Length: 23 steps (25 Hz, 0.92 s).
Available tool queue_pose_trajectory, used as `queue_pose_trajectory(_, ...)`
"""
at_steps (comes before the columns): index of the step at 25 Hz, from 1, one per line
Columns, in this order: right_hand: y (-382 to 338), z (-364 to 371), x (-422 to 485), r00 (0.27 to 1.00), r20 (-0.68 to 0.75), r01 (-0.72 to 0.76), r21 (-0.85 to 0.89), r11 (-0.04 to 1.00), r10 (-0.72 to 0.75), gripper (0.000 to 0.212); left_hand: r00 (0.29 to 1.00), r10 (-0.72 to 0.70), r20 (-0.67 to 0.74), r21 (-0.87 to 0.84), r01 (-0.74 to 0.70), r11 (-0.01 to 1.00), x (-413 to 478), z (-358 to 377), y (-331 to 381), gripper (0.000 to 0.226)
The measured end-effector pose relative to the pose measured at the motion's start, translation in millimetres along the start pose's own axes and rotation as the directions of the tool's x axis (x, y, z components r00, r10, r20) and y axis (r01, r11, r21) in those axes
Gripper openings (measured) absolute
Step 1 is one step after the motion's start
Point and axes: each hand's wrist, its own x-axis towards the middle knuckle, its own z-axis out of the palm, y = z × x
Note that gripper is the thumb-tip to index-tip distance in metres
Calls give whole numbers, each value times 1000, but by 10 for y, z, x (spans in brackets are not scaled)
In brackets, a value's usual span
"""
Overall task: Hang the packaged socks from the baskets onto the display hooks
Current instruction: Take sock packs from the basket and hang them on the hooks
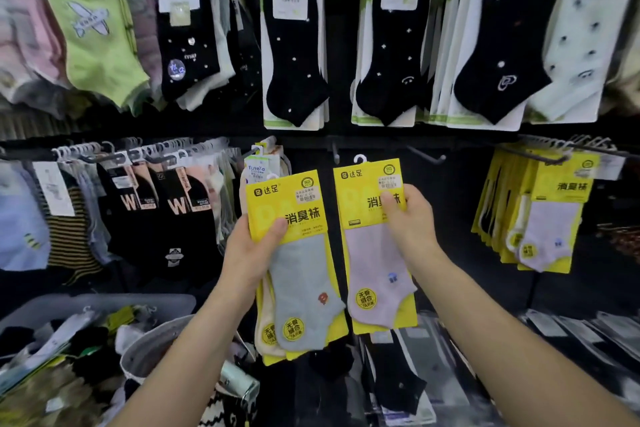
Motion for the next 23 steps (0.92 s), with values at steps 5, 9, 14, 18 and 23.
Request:
queue_pose_trajectory(5,-73,93,113,991,30,132,-57,990,-130,7,999,10,53,-17,-9,1000,110,-71,41,29)
queue_pose_trajectory(9,-109,120,118,971,119,220,-114,969,-207,7,998,8,62,-21,-7,1000,172,-112,56,35)
queue_pose_trajectory(14,-147,201,129,980,141,162,-138,977,-143,7,999,-6,48,-8,6,1000,131,-189,82,52)
queue_pose_trajectory(18,-65,226,71,986,159,-18,-139,990,40,8,1000,-18,22,-2,18,1000,86,-187,140,49)
queue_pose_trajectory(23,-111,229,-154,999,-35,37,-58,998,-39,22,999,-33,5,-6,33,999,50,-38,159,15)
